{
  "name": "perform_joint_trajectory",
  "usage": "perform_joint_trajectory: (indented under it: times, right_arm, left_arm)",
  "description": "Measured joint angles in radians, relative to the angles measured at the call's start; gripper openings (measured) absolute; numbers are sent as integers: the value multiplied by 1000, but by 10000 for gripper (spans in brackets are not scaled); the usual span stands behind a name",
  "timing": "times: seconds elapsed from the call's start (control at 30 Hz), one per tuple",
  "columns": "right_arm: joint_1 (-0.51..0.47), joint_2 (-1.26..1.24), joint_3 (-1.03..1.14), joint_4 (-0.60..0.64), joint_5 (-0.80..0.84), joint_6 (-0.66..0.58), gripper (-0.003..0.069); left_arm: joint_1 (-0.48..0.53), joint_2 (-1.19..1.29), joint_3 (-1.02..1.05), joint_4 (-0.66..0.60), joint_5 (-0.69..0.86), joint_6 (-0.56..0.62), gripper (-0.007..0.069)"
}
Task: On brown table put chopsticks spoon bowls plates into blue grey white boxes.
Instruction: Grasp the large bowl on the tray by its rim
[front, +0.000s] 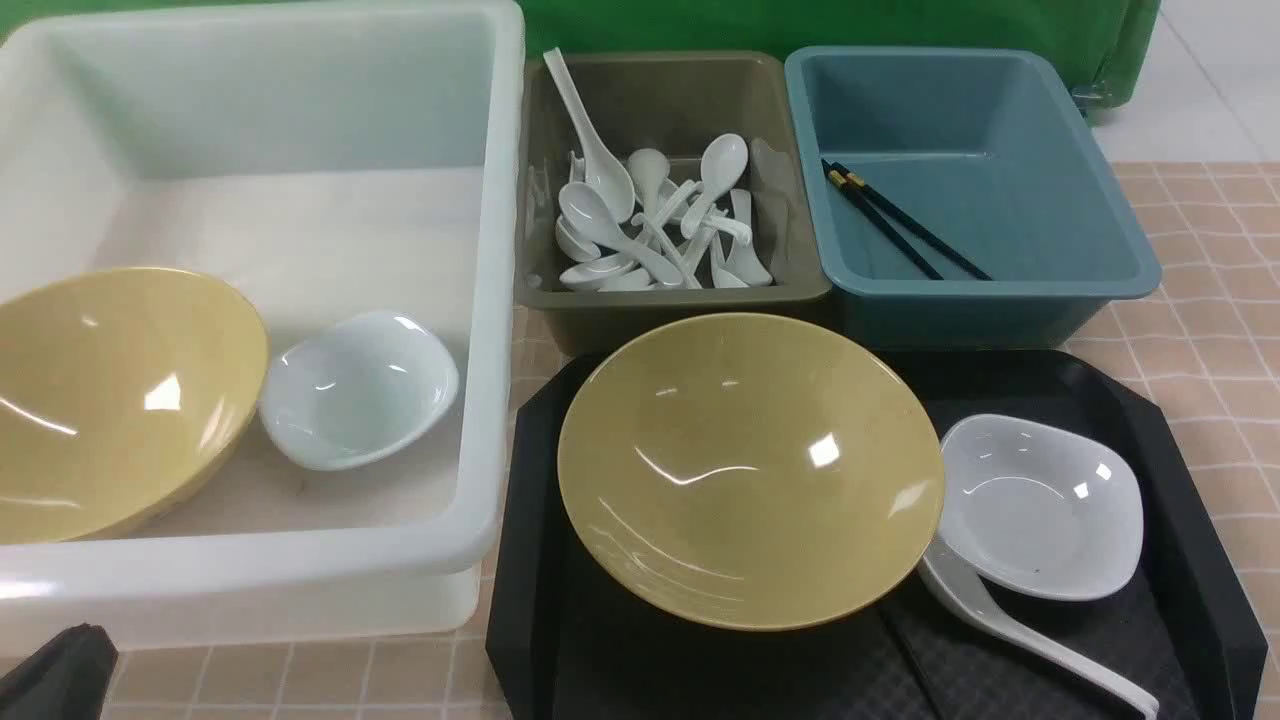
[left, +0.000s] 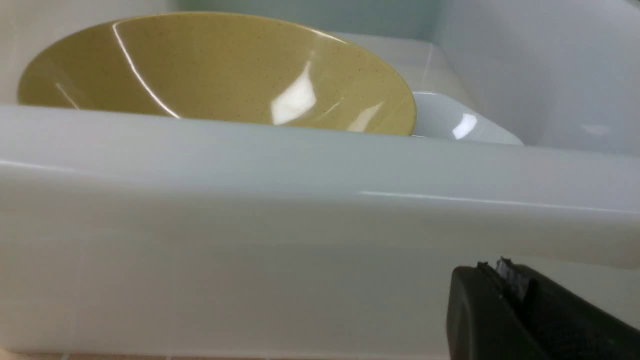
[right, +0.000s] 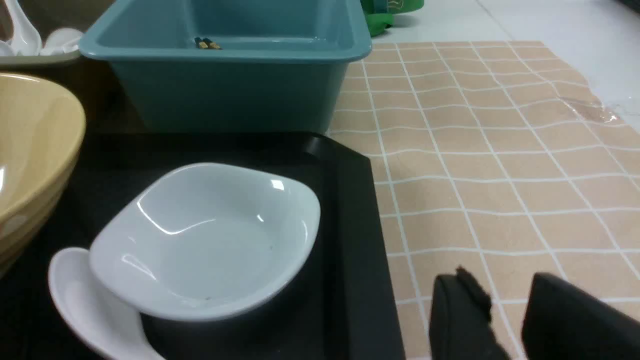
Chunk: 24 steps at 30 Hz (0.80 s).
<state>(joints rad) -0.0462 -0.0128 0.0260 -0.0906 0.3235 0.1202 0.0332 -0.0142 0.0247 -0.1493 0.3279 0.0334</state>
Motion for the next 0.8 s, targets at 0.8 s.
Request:
perform_joint_trajectory:
  times: [0.8]
  right_arm:
    - [0, 0, 0, 0, 0, 0, 237]
  left_arm:
    - [0, 0, 0, 63, -7, 46, 1]
